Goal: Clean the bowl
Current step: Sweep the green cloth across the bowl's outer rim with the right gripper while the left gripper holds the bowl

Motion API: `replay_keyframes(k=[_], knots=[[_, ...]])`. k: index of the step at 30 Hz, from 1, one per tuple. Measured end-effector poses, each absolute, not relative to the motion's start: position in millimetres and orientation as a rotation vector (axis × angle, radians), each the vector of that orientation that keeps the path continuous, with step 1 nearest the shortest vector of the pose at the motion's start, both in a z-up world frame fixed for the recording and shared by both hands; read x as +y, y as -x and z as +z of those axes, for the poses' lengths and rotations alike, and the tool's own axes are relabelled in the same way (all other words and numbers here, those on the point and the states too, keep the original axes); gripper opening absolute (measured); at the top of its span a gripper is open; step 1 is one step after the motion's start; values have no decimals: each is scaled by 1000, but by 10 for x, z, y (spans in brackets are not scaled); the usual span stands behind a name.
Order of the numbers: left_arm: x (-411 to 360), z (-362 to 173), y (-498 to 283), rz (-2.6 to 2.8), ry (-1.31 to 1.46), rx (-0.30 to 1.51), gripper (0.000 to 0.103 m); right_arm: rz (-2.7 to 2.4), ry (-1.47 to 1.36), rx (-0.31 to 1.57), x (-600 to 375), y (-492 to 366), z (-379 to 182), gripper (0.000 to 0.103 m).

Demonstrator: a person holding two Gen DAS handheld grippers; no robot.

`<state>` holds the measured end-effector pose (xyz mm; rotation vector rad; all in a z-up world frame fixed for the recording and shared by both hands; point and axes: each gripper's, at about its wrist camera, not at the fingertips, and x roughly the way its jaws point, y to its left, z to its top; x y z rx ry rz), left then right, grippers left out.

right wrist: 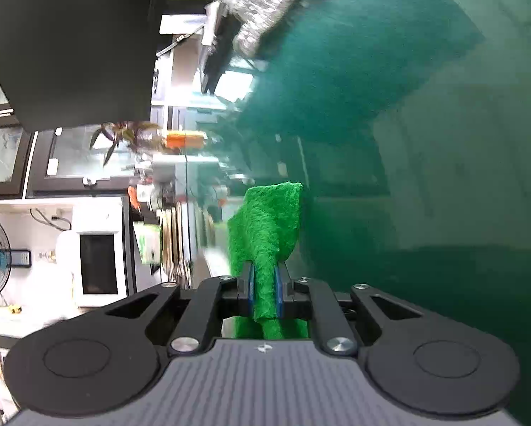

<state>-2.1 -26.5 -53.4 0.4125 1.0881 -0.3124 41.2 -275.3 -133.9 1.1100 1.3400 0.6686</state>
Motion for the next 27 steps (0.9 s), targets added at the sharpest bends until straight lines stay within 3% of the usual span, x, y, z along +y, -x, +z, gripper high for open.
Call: replay_keyframes(k=[7, 13, 22, 25, 27], knots=[[-280, -533, 11, -328, -428, 1091, 62, 646, -1176, 1293, -2604, -622, -1396, 12], [-290, -531, 15, -341, -442, 1087, 62, 694, -1071, 1294, -2207, -891, -1344, 12], [-302, -551, -97, -444, -508, 1075, 71, 659, -1114, 1315, -2744, -426, -1338, 12], [-306, -533, -134, -418, -485, 1085, 61, 644, -1157, 1310, -2780, -376, -1377, 12], [-275, -505, -153, -386, -442, 1094, 60, 627, -1183, 1293, -2809, -379, -1393, 12]])
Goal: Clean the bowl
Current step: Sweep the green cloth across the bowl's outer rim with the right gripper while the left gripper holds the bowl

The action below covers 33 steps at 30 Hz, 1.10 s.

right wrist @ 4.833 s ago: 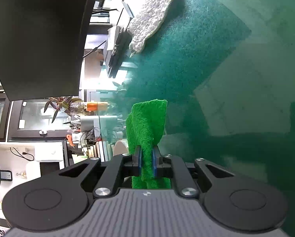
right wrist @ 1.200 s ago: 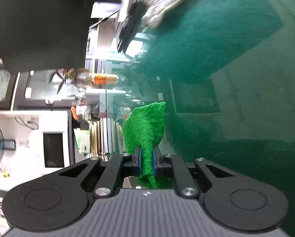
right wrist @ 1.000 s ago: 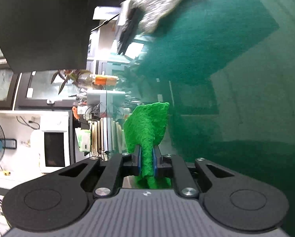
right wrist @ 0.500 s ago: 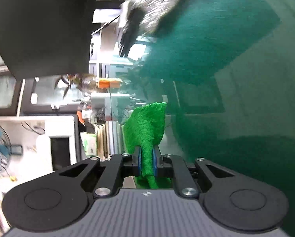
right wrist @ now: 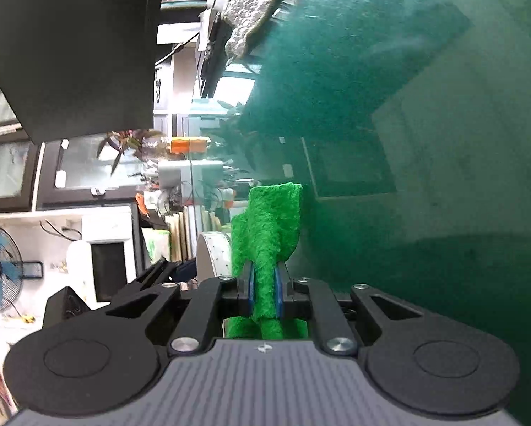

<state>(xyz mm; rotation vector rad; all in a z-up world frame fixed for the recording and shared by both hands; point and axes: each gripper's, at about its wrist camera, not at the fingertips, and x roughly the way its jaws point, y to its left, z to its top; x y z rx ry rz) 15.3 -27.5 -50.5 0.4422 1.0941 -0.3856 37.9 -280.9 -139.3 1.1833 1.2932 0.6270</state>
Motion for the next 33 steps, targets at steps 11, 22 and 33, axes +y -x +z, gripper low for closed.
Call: replay_keyframes(k=[11, 22, 33], knots=[[-103, -507, 45, -203, -242, 1183, 31, 640, -1184, 1264, -2768, -488, -1351, 12], [-176, -525, -75, -334, -587, 1058, 33, 658, -1174, 1300, -2692, -486, -1340, 12], [-266, -585, -71, -322, -648, 1041, 34, 714, -1095, 1291, -2145, -1012, -1322, 13]])
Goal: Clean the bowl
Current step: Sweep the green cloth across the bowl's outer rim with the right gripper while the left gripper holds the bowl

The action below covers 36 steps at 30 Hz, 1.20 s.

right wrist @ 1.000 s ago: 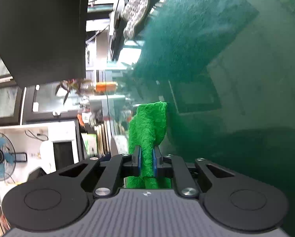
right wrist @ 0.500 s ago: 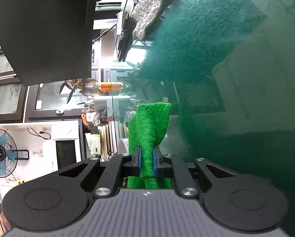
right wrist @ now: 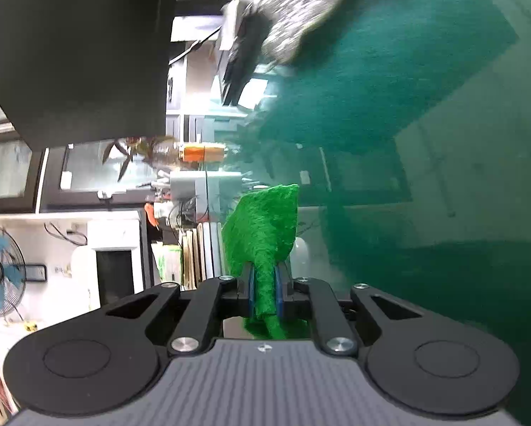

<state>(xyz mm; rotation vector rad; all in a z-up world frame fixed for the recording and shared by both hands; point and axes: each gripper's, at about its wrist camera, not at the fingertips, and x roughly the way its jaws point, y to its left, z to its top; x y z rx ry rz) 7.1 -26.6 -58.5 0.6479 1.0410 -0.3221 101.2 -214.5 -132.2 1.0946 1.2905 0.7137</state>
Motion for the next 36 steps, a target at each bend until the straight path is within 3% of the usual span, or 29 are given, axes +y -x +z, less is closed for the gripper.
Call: replay_keyframes(k=[5, 12, 23, 36], knots=[[-323, -579, -52, -345, -684, 1024, 40, 741, -1090, 1306, -2416, -763, -1299, 13], [-328, -596, -54, -356, -720, 1012, 40, 732, -1117, 1340, -2647, -472, -1343, 13], [-407, -630, -6, -336, -793, 989, 41, 791, -1036, 1300, -1997, -1009, -1274, 13], [-434, -617, 38, -321, -774, 971, 41, 746, -1099, 1324, -2680, -418, -1295, 13]])
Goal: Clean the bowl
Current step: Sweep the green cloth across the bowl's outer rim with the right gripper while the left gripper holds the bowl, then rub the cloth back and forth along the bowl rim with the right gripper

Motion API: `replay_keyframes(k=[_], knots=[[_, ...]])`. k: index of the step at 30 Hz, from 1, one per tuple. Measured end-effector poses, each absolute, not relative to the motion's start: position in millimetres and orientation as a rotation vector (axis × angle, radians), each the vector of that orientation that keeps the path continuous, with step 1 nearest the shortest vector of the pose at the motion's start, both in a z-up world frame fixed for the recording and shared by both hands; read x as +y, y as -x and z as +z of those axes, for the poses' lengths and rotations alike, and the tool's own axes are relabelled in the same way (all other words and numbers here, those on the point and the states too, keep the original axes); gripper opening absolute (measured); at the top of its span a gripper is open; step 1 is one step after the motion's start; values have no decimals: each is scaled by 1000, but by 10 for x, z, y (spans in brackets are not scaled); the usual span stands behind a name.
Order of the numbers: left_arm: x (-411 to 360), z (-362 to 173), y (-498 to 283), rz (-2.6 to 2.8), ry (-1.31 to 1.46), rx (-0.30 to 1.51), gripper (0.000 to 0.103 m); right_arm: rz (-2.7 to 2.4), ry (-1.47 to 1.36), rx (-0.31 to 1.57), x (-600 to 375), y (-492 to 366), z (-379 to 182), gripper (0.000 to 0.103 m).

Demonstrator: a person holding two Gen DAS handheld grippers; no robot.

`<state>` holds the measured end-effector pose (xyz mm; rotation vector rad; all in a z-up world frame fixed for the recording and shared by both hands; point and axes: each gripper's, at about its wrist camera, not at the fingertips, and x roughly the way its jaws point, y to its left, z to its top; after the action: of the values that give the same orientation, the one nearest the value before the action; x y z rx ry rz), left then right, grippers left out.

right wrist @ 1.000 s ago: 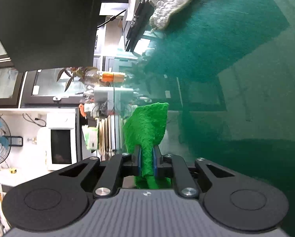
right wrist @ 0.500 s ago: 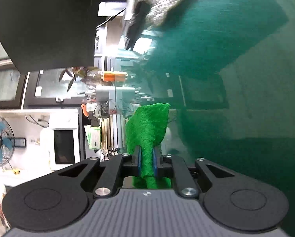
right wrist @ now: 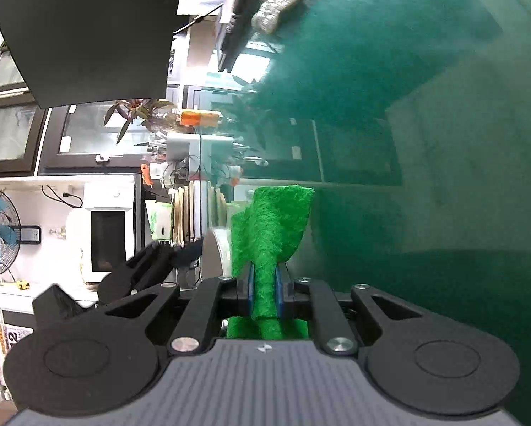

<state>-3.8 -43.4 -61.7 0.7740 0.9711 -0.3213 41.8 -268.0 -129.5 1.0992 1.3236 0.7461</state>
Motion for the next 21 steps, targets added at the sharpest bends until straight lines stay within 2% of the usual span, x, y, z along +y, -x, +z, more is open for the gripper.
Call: replay_keyframes(k=[4, 6, 8, 12, 15, 21], knots=[[-385, -534, -2, -279, -657, 1004, 42, 704, -1173, 1287, -2742, -447, -1329, 13], [-304, -434, -12, -239, -553, 1008, 50, 697, -1186, 1269, -2772, -453, -1319, 13], [-228, -367, -3, -205, -487, 1014, 65, 699, -1190, 1265, -2776, -457, -1321, 13], [-157, -361, 56, -194, -437, 1045, 65, 703, -1185, 1276, -2719, -468, -1341, 13], [-195, -432, 108, -224, -454, 1073, 59, 707, -1178, 1286, -2685, -472, -1353, 13], [-248, -457, 99, -265, -484, 1080, 59, 700, -1171, 1304, -2656, -478, -1375, 13]])
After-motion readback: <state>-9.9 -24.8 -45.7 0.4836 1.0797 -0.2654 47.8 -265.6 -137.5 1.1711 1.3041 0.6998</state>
